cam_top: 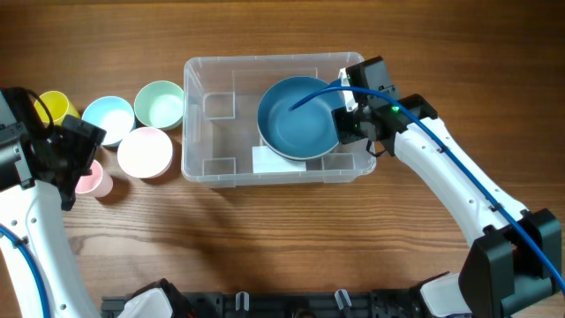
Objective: Pack container
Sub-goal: 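Lower the teal plate onto the stack in the container, then open the right gripper and hold it above the container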
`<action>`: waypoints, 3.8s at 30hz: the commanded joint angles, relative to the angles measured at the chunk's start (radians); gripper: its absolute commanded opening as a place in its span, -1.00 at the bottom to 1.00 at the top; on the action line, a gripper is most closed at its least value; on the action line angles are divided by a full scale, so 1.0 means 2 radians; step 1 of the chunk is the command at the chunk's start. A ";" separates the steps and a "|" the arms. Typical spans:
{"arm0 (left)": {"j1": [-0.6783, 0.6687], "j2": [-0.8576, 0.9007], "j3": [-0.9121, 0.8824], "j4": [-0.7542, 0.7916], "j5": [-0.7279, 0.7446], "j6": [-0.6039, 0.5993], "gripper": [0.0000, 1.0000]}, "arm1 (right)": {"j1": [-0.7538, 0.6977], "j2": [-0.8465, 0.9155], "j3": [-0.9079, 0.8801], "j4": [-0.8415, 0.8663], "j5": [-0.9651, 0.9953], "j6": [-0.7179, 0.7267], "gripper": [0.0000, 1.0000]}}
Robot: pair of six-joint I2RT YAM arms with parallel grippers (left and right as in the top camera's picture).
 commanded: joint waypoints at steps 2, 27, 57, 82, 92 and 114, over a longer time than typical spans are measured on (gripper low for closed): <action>0.003 -0.008 0.008 0.000 0.004 -0.006 1.00 | -0.002 -0.004 0.002 -0.019 0.038 0.018 -0.07; 0.003 -0.008 0.008 0.000 0.004 -0.006 1.00 | -0.001 -0.004 0.002 -0.078 0.050 0.055 -0.91; 0.003 -0.008 0.008 0.000 0.004 -0.006 0.99 | -0.001 -0.046 0.002 -0.166 -0.006 0.081 -0.91; 0.003 -0.008 0.008 0.000 0.004 -0.006 1.00 | -0.001 -0.046 0.002 -0.216 -0.017 0.095 -0.91; 0.003 -0.008 0.008 0.000 0.004 -0.007 1.00 | -0.001 -0.050 0.002 -0.207 -0.018 0.096 -0.91; 0.003 -0.008 0.008 0.000 0.004 -0.007 1.00 | -0.189 -0.182 0.089 -0.124 0.075 0.111 0.80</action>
